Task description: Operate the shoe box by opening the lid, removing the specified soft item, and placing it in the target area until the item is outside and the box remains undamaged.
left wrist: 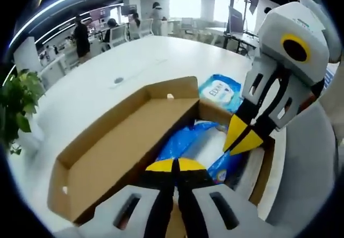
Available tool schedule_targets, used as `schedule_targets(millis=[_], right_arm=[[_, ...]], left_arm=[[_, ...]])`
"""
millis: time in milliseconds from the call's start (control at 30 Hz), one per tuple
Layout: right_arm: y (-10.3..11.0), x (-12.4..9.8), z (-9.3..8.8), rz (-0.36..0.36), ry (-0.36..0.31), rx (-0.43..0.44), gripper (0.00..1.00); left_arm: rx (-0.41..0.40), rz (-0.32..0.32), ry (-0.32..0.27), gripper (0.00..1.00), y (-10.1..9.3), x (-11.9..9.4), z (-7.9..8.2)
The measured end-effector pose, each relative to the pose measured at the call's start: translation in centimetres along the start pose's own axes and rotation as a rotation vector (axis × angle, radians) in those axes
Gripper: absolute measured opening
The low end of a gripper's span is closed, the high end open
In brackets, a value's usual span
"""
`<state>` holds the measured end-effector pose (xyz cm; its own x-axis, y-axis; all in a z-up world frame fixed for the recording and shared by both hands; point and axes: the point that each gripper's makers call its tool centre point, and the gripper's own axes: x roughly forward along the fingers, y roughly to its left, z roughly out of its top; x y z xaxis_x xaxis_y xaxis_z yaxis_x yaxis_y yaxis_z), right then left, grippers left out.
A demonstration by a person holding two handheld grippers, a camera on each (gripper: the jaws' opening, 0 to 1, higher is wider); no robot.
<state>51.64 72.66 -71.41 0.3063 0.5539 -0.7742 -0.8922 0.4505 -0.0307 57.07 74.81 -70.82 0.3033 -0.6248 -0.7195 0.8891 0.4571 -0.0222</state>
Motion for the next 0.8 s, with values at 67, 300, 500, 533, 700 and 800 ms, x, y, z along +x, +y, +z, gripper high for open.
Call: schedule_targets(millis=[67, 300, 500, 533, 700, 800], right_arm=[[0.0, -0.3, 0.3, -0.004, -0.008, -0.004, 0.0], [0.1, -1.9, 1.7, -0.014, -0.043, -0.005, 0.0], [0.2, -3.4, 2.8, -0.022, -0.067, -0.007, 0.0], [0.3, -3.7, 3.1, -0.021, -0.076, 0.001, 0.0], [0.4, -5.1, 3.6, -0.025, -0.098, 0.021, 0.0], [0.5, -5.8, 3.6, -0.03, -0.1, 0.019, 0.0]], left_arm=[[0.005, 0.004, -0.005, 0.0, 0.0, -0.4, 0.4], [0.018, 0.017, -0.016, 0.0, 0.0, -1.8, 1.5], [0.031, 0.029, -0.026, 0.0, 0.0, -3.0, 2.7], [0.04, 0.032, -0.027, 0.0, -0.1, -3.2, 3.0], [0.051, 0.035, -0.03, 0.0, -0.4, -3.9, 4.1], [0.054, 0.035, -0.033, 0.0, -0.8, -4.2, 4.7]])
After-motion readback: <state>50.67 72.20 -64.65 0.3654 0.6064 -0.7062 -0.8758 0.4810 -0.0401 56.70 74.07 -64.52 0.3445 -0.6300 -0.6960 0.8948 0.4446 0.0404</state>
